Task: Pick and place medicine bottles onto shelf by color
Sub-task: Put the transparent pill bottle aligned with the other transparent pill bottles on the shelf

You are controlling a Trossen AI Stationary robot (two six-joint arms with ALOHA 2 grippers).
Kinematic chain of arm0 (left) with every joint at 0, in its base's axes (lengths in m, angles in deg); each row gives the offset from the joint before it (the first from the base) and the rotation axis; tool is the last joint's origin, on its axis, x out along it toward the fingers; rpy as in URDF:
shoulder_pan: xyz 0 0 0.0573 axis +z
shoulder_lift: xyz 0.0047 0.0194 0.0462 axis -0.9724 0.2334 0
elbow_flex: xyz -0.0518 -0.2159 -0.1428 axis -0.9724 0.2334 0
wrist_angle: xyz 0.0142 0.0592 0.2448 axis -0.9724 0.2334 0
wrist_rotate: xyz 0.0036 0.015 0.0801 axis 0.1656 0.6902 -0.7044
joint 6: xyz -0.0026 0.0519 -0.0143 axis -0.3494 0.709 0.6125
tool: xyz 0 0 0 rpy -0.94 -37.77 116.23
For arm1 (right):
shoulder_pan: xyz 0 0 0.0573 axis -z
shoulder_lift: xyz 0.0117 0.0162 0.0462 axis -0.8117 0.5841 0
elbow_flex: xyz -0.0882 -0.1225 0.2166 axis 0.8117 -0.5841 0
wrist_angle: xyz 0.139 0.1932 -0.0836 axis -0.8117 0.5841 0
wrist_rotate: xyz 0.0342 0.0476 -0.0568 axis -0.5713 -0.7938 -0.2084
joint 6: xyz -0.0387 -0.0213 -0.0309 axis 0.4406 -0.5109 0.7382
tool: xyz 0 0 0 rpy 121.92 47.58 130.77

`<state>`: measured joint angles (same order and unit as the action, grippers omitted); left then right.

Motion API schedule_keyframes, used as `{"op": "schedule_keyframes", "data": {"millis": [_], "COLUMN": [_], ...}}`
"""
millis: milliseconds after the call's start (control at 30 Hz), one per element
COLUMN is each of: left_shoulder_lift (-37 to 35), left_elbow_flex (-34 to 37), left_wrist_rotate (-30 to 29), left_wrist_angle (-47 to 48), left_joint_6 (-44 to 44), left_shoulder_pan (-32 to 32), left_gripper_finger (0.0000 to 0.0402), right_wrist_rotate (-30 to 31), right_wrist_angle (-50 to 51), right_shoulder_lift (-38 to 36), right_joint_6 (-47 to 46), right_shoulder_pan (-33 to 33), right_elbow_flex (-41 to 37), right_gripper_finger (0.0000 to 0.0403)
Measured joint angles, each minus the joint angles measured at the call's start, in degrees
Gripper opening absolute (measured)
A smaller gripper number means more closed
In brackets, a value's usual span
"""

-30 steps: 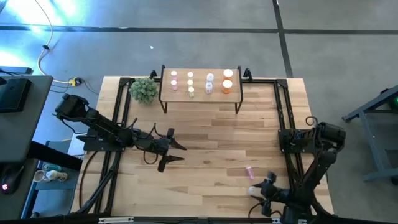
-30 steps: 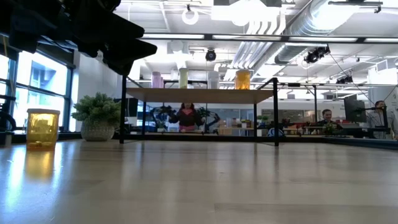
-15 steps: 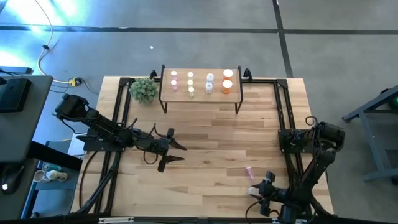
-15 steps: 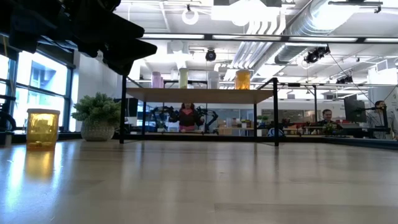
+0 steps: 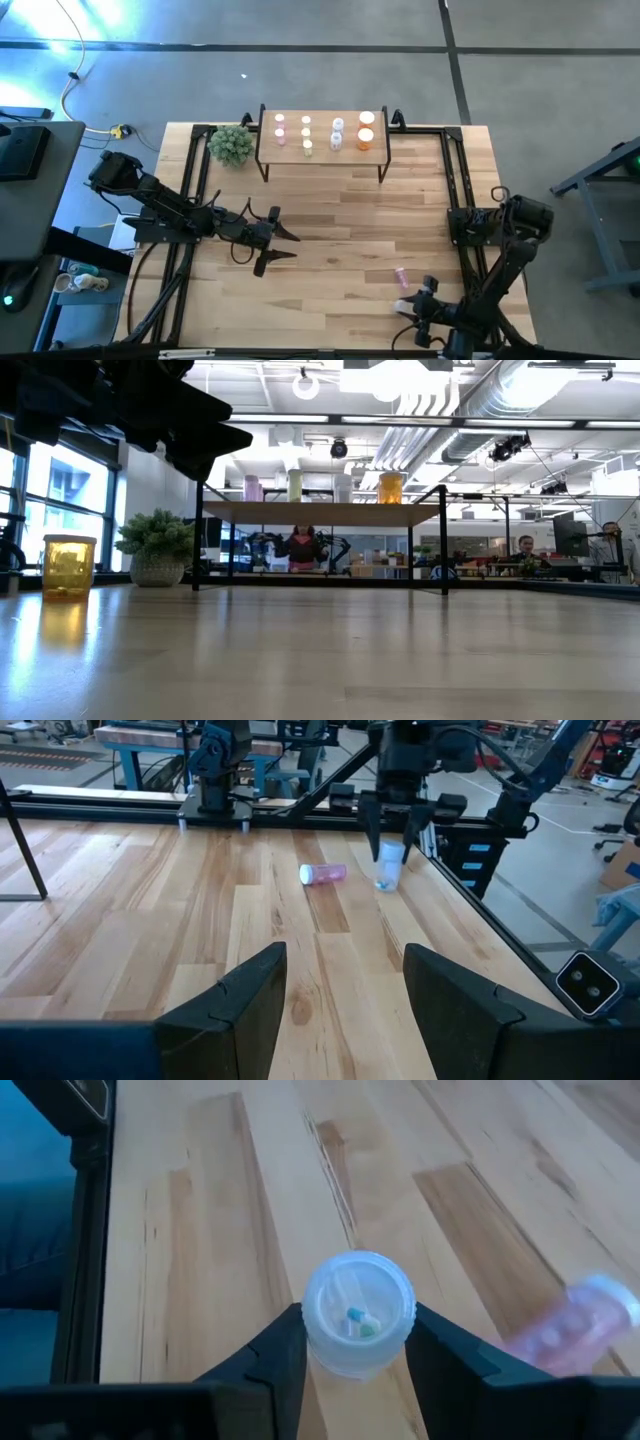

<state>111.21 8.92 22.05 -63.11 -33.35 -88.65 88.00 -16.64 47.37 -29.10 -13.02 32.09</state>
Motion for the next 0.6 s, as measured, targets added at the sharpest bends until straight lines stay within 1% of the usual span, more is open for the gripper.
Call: {"op": "schedule_keyframes", "data": {"millis": [167, 267, 400, 600], "left_shoulder_lift": [0.01, -0.01, -0.01, 0.0], "left_elbow_flex": [0.0, 0.0, 0.0, 0.0], "left_wrist_rotate": [0.0, 0.0, 0.02, 0.02], "left_wrist_angle": [0.0, 0.0, 0.0, 0.0], "left_joint_6": [0.0, 0.0, 0.0, 0.0], "left_shoulder_pan": [0.0, 0.02, 0.0, 0.01], "left_gripper_finger": [0.0193, 0.0193, 0.0193, 0.0193], "right_wrist_rotate": [-0.16, -1.82, -3.04, -4.0], "right_wrist_angle": [-6.4, -9.53, -10.43, -11.93], "right_shoulder_lift": [-0.02, -0.07, -0.97, -5.14], "right_joint_6": [10.48, 17.65, 23.36, 33.29], "right_shoulder_pan": [3.4, 6.08, 10.13, 15.78], "right_elbow_flex": [0.0, 0.02, 0.02, 0.04], "right_gripper_finger": [0.0134, 0.0134, 0.0134, 0.0134]}}
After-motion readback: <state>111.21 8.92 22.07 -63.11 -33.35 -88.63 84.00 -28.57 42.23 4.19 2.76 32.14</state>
